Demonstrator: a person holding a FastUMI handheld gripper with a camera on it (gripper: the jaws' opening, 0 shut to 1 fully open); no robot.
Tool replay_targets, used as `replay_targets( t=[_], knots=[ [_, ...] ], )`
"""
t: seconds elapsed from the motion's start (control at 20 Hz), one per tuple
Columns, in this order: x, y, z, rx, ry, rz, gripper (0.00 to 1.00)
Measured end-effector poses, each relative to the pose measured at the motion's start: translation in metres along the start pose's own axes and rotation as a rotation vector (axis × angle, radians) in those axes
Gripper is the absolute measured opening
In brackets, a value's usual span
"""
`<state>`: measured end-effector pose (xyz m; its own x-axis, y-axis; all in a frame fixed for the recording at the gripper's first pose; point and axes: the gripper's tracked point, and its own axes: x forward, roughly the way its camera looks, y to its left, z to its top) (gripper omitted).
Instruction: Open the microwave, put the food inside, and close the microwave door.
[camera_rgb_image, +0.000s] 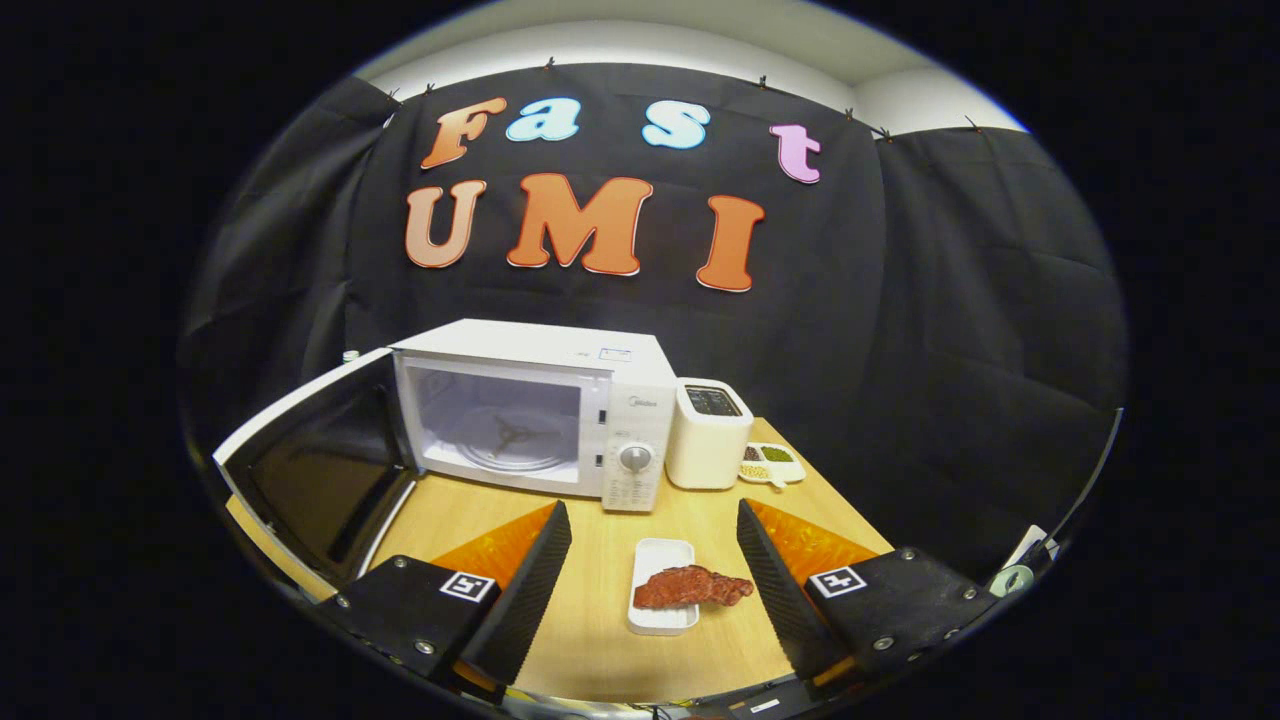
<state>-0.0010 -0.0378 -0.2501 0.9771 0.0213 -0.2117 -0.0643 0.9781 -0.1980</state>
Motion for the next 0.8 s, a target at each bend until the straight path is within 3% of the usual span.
replay_targets(
  t=[0.4, 0.65, 0.8],
  knots=[
    [0.064, -0.045, -0.084, 0.113, 0.181, -0.001, 0.99],
    [0.078, -0.043, -0.125, 0.196, 0.287, 0.06, 0.99],
    [0.08, -0.041, -0.136, 0.257, 0.32, 0.078, 0.92]
  ],
)
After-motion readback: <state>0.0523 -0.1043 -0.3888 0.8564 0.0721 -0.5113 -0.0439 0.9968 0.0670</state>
